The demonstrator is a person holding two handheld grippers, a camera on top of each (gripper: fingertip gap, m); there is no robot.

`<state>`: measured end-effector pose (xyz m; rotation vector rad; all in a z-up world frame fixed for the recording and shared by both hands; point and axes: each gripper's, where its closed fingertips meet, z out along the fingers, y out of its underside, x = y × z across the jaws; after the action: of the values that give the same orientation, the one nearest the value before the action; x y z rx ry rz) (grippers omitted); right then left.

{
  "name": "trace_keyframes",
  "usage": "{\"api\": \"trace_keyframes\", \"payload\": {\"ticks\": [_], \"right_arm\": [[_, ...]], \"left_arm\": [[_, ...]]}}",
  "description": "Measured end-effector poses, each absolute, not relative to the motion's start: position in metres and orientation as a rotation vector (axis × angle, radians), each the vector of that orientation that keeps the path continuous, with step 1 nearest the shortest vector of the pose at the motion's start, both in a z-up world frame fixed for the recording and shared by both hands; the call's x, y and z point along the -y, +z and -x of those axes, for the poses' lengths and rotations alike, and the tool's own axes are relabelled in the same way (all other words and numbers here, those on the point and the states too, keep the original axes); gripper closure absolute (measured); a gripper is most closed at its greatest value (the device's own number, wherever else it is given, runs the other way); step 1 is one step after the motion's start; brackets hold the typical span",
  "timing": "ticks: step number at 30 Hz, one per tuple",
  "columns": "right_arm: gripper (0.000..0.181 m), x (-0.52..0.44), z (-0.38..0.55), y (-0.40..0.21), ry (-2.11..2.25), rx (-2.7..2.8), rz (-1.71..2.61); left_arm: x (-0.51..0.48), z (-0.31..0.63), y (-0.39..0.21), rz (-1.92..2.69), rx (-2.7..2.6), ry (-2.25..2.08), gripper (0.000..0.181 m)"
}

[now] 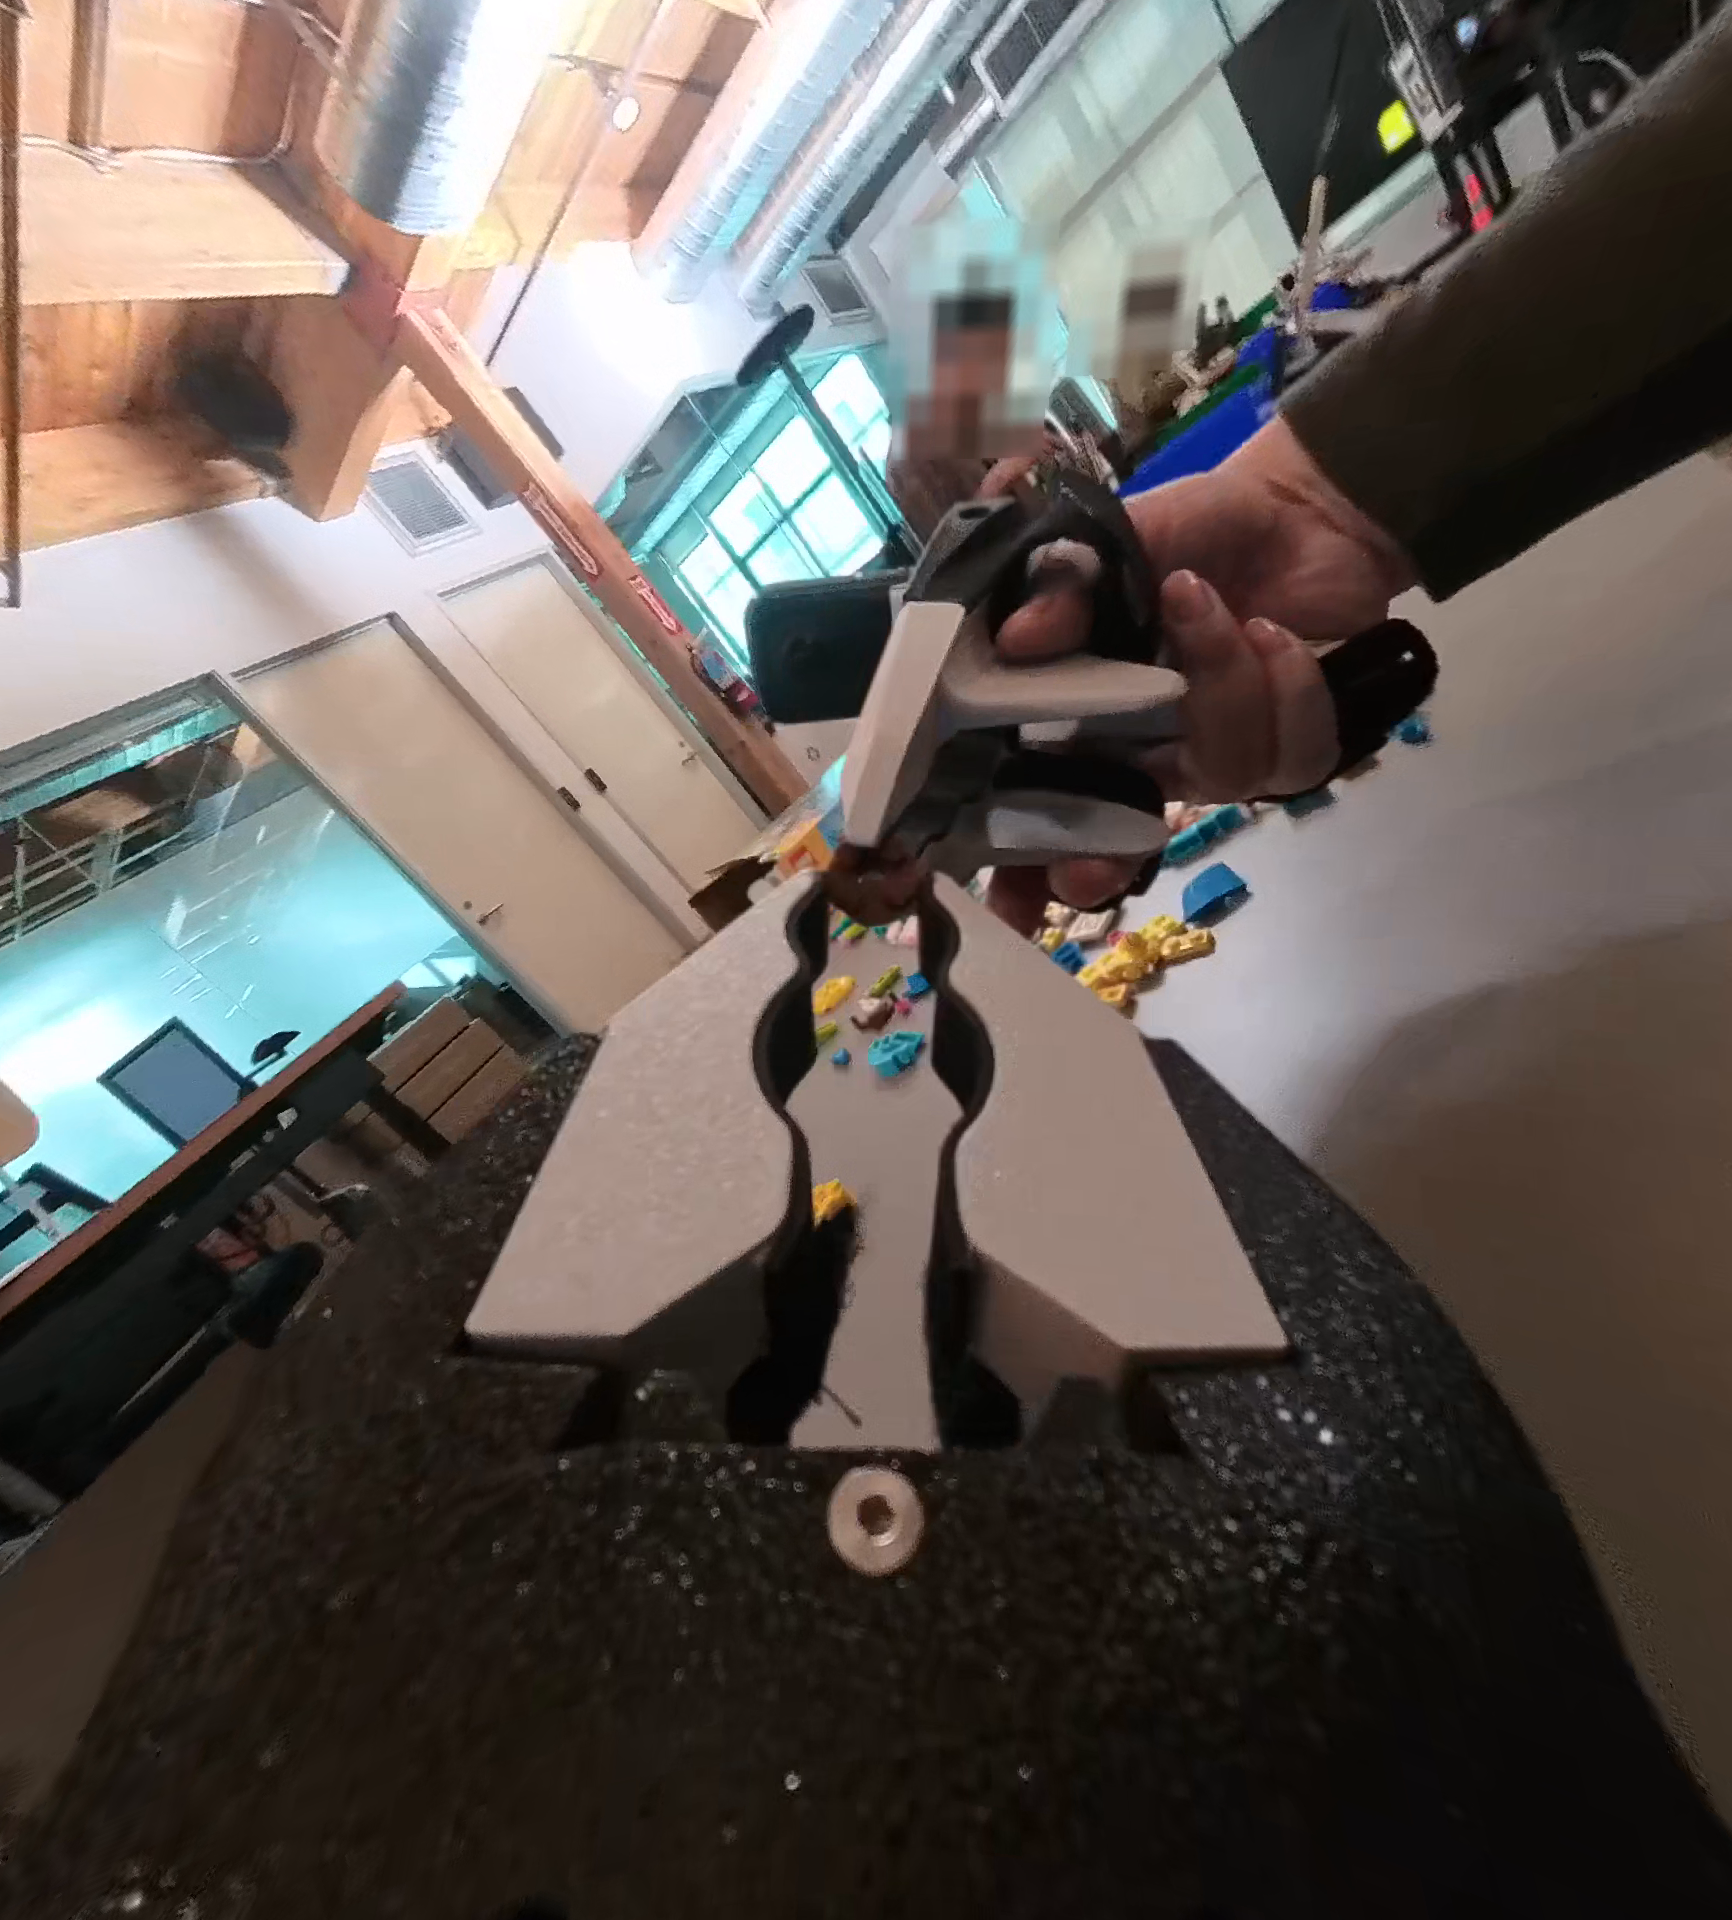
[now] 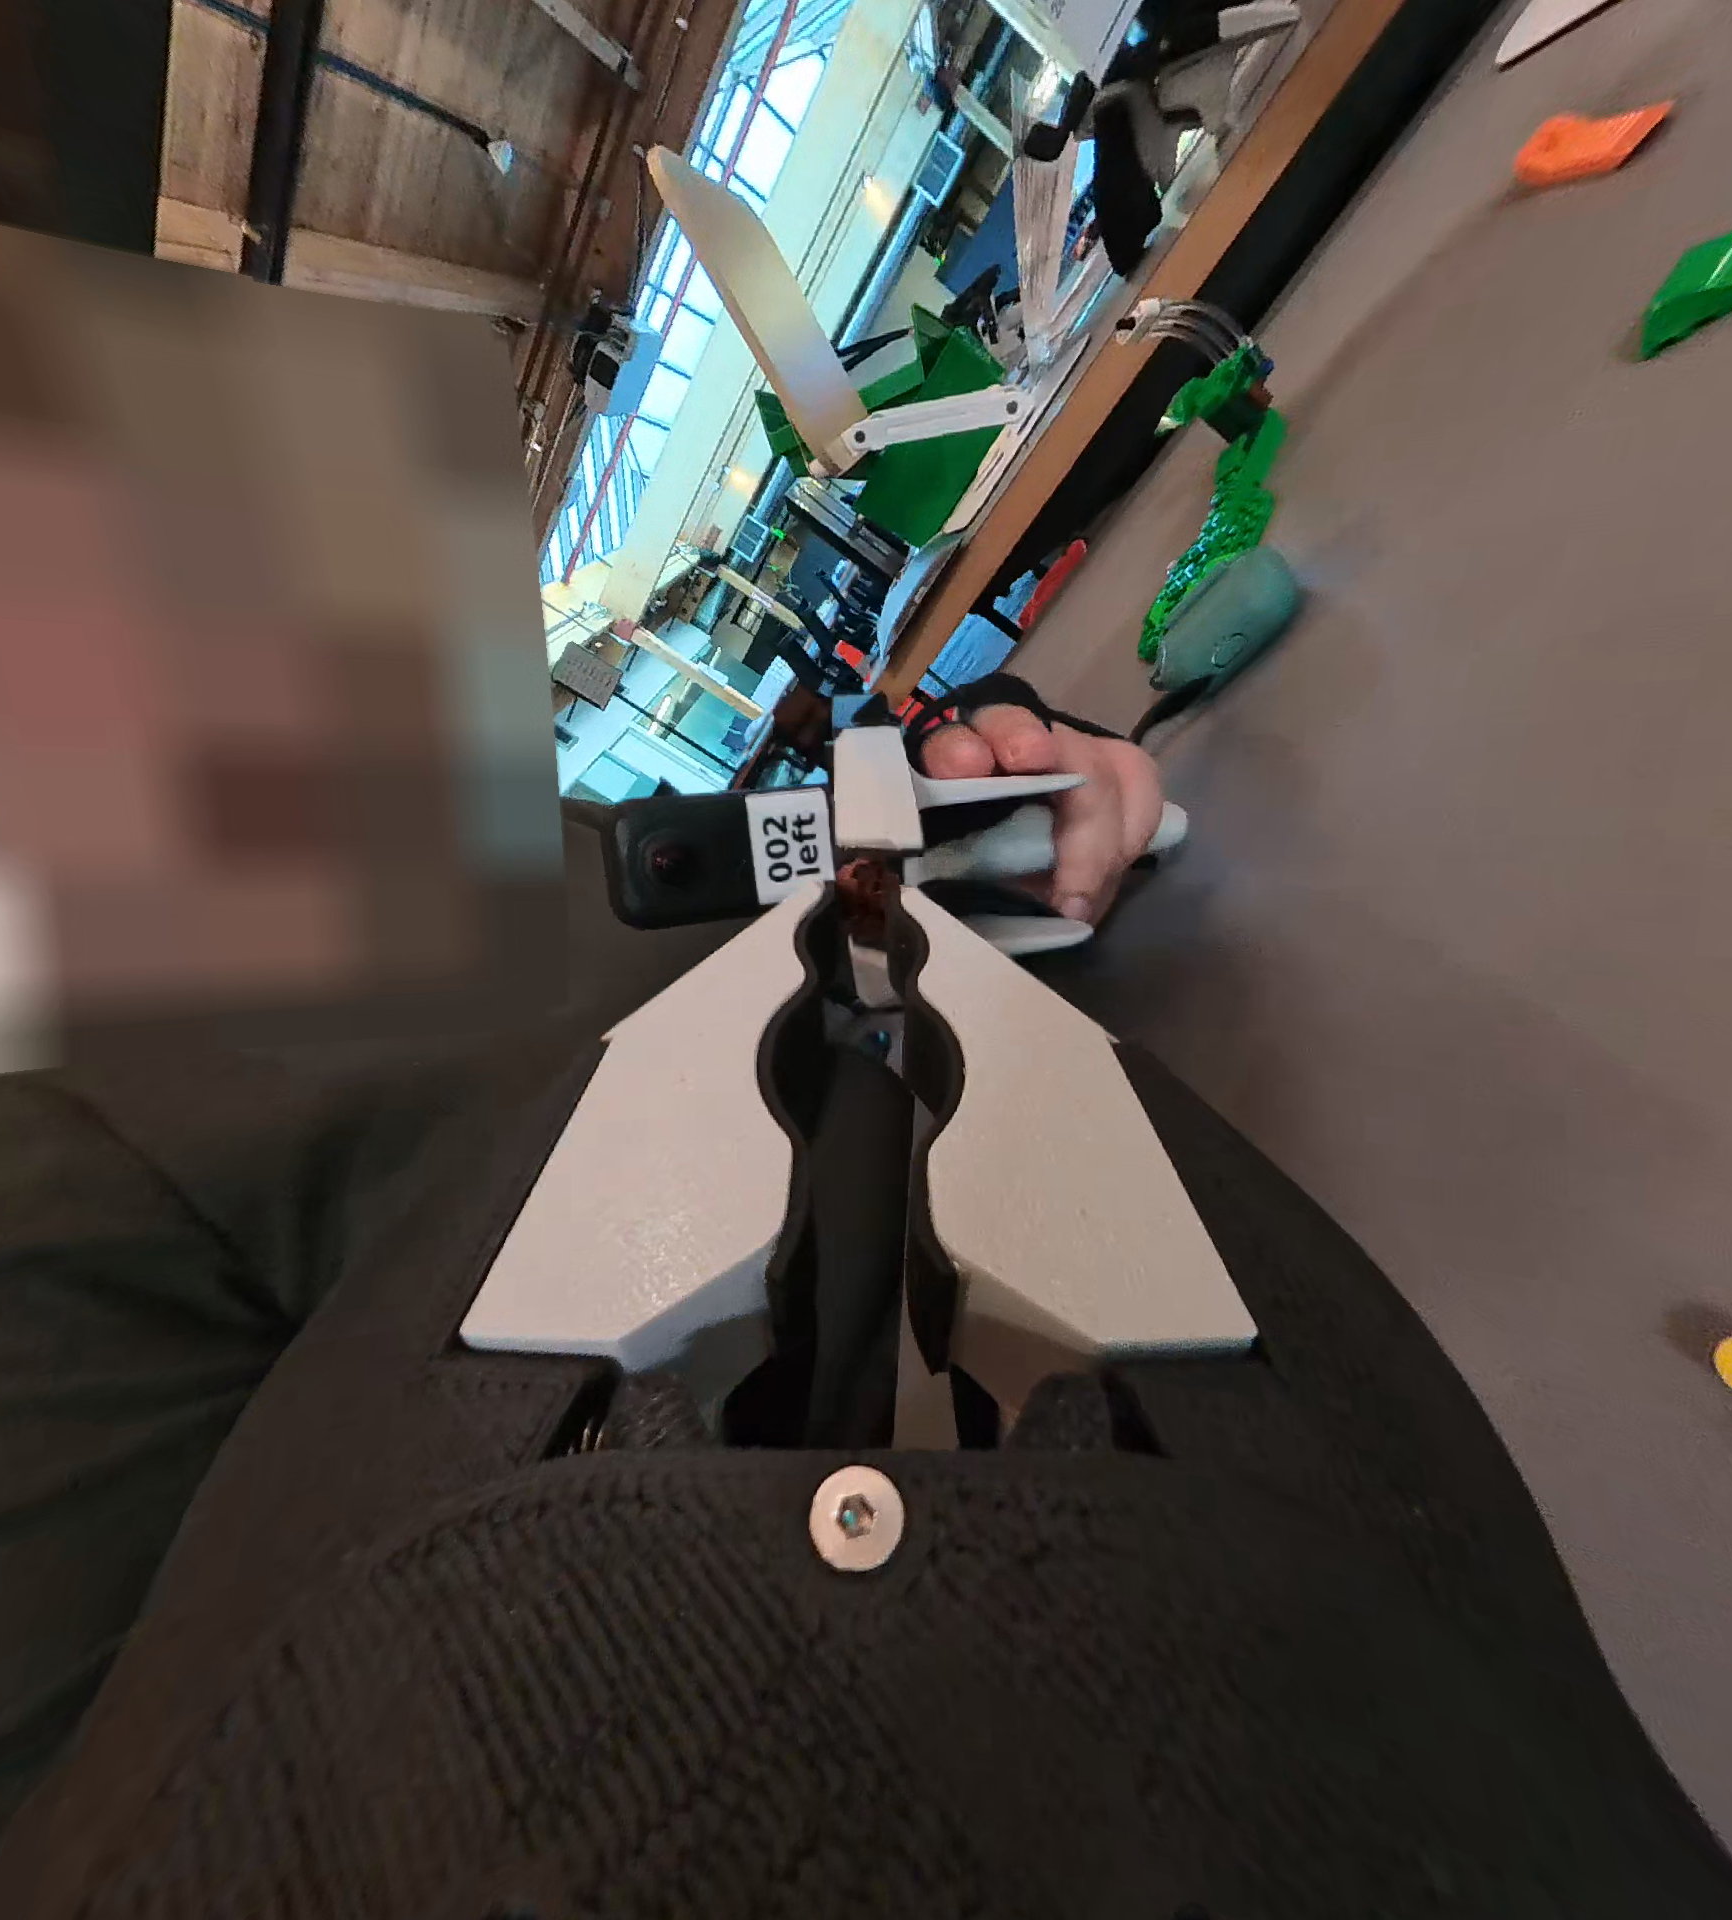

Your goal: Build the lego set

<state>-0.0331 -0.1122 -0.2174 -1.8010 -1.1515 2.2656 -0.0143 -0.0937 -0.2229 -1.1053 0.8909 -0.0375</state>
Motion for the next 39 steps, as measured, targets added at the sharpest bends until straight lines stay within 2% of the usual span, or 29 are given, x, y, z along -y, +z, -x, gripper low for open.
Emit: {"api": "trace_keyframes", "payload": {"ticks": [2, 3, 5, 7, 13, 20, 27, 33, 36, 39], "right_arm": [[0.173, 0.109, 0.036, -0.217, 2.271, 1.112, 1.792], [0.167, 0.106, 0.038, -0.217, 2.259, 1.081, 1.790], [0.135, 0.095, 0.041, -0.218, 2.190, 1.016, 1.817], [0.127, 0.076, 0.038, -0.224, 1.998, 0.960, 1.842], [0.132, 0.044, 0.019, -0.221, 1.501, 0.811, 1.708], [0.134, 0.034, 0.007, -0.228, 1.313, 0.730, 1.644], [0.136, 0.030, 0.008, -0.248, 1.041, 0.891, 1.653], [0.140, 0.011, -0.014, -0.229, 0.726, 0.799, 1.448], [0.146, 0.003, -0.031, -0.210, 0.540, 0.710, 1.300], [0.148, 0.002, -0.035, -0.198, 0.449, 0.688, 1.217]], "left_arm": [[0.091, 0.017, -0.223, 1.151, -0.883, -0.056, 0.168], [0.089, 0.019, -0.224, 1.181, -0.870, -0.068, 0.168], [0.083, 0.023, -0.230, 1.265, -0.864, -0.084, 0.168], [0.073, 0.026, -0.252, 1.439, -0.893, -0.116, 0.168], [0.074, 0.033, -0.335, 2.036, -0.970, -0.265, 0.168], [0.078, 0.033, -0.339, 2.117, -0.913, -0.359, 0.167], [0.076, 0.037, -0.339, 2.145, -0.860, -0.403, 0.157], [0.085, 0.031, -0.330, 2.104, -0.867, -0.515, 0.110], [0.076, 0.026, -0.300, 1.921, -0.788, -0.533, 0.102], [0.072, 0.029, -0.276, 1.752, -0.729, -0.509, 0.102]]}}
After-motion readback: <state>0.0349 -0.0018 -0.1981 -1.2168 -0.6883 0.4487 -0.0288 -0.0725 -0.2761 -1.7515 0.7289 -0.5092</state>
